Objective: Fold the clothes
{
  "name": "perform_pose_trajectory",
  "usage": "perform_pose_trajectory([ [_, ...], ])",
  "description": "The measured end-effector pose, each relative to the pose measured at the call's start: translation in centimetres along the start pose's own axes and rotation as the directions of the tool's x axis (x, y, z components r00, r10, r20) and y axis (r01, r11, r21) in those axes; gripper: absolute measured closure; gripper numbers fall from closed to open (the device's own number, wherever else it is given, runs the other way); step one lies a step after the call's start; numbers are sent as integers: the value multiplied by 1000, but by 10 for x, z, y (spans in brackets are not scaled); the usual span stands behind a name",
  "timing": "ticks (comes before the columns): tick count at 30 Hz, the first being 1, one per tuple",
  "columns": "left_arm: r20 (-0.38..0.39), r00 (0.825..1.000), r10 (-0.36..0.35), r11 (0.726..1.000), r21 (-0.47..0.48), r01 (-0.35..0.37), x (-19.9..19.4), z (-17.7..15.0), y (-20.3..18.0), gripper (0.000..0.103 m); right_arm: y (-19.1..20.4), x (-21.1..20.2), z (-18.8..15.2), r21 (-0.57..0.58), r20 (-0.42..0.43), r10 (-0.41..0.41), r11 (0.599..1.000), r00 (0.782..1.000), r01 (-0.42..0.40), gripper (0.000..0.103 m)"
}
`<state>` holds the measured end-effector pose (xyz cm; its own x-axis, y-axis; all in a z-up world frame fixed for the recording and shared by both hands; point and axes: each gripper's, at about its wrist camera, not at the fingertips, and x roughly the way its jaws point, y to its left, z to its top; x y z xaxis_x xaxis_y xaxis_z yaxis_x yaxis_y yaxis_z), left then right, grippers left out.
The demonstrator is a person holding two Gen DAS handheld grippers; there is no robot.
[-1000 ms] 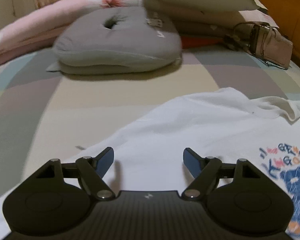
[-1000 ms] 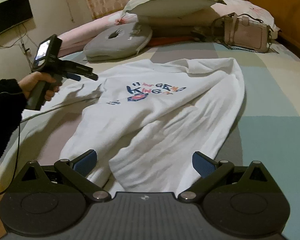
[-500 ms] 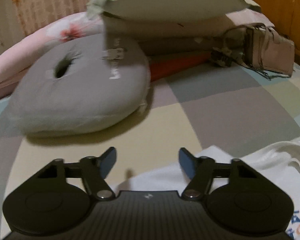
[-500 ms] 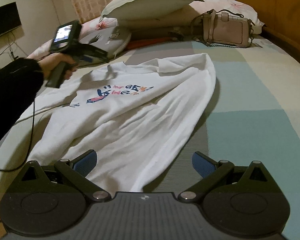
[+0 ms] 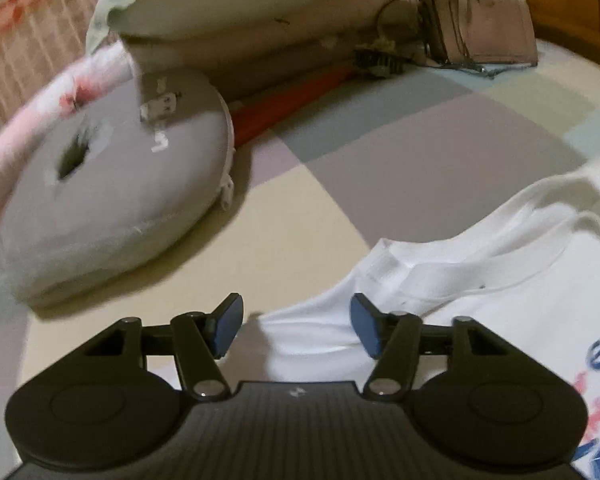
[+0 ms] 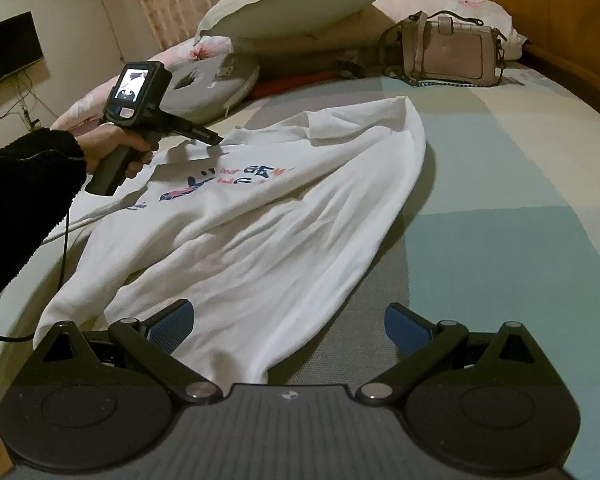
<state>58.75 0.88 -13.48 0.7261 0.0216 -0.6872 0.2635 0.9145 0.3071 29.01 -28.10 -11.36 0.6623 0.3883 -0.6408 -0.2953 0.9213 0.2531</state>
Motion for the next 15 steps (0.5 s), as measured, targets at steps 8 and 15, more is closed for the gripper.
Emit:
perform_pose_trajectory([
  [8, 44, 995, -94, 981, 176, 85, 1, 5, -19, 75, 2, 4, -1, -4, -10, -5, 1000, 1000, 5, 0],
  [15, -29, 965, -261, 964, 42, 262, 4, 5, 7, 87, -4, 7, -2, 22, -10, -6, 1000, 1000, 6, 0],
])
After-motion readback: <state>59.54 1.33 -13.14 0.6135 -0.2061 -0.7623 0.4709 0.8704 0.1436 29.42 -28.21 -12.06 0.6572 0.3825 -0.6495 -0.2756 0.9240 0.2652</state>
